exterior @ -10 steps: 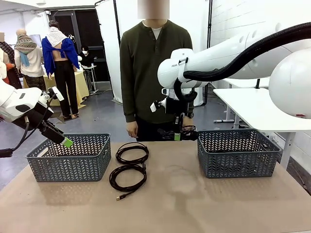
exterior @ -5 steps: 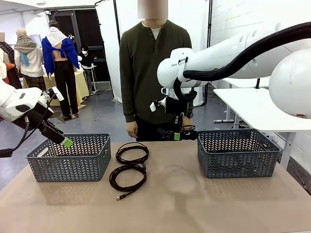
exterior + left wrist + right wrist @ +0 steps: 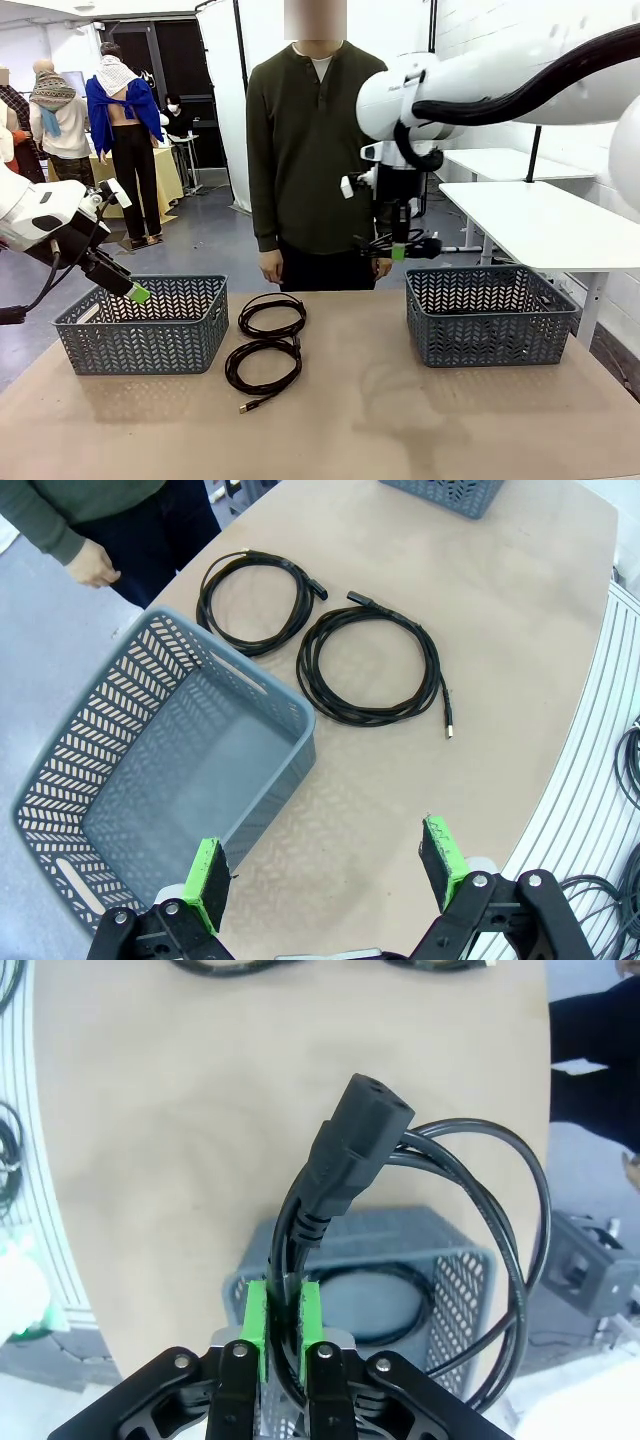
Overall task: Organize the cables according to human instructions.
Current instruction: Pick up a bundle of cables and place it in the basket indicated by the human.
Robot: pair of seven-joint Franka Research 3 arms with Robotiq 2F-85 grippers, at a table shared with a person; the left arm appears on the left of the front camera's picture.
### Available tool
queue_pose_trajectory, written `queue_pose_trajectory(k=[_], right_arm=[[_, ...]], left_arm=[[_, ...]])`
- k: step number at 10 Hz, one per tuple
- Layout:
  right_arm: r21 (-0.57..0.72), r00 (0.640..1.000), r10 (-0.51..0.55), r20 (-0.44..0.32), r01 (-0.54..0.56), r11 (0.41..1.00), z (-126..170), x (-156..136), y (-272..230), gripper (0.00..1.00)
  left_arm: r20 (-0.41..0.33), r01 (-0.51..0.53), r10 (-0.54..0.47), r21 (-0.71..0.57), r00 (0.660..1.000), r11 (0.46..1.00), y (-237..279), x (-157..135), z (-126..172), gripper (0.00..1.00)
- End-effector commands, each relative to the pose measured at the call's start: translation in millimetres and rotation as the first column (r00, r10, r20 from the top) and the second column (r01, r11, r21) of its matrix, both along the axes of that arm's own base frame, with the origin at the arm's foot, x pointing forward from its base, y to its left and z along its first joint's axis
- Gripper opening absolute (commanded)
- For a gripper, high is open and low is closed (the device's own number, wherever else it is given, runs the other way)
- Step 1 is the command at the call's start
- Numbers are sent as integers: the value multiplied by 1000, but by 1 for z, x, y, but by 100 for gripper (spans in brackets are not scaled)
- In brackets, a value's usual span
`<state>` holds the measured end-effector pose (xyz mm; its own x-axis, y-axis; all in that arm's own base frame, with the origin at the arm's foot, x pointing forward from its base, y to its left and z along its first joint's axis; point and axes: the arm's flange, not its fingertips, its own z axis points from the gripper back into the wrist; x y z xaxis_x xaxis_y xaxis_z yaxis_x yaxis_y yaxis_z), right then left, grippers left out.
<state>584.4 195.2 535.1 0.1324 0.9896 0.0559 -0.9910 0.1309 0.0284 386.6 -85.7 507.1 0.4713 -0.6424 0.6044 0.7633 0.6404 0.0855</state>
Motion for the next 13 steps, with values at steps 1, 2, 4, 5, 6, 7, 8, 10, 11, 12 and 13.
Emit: queue_pose_trajectory(k=[1,2,4,5,6,7,8,10,11,12,13], right_arm=[[3,1000,19,8,-19,1000,-7,-16,-39,0],[-3,1000,11,19,-10,1000,-9,-16,-58,0],[-13,999,29,39,-28,1000,-15,-14,-89,0],[-11,998,40,47,-40,999,-19,-11,-99,0],[-12,996,59,61,-58,998,-25,-9,-108,0],[-14,994,94,61,-94,996,-34,-9,-118,0],[-9,992,117,56,-117,993,-42,-10,-124,0],[-3,987,146,72,-147,989,-56,-11,-133,0],[4,985,156,77,-157,988,-62,-11,-136,0],[5,987,146,68,-146,989,-68,-8,-138,0],[6,988,139,60,-140,990,-73,-6,-142,0]], left_arm=[[0,-3,3,-16,1000,1000,2,2,-1,100],[0,-3,3,-16,1000,1000,2,2,-1,100],[0,-3,3,-16,1000,1000,2,2,-1,100],[0,-3,3,-16,1000,1000,2,2,-1,100],[0,-3,3,-16,1000,1000,2,2,-1,100],[0,-3,3,-16,1000,1000,2,2,-1,100],[0,-3,3,-16,1000,1000,2,2,-1,100],[0,-3,3,-16,1000,1000,2,2,-1,100],[0,-3,3,-16,1000,1000,2,2,-1,100],[0,-3,3,-16,1000,1000,2,2,-1,100],[0,-3,3,-16,1000,1000,2,2,-1,100]])
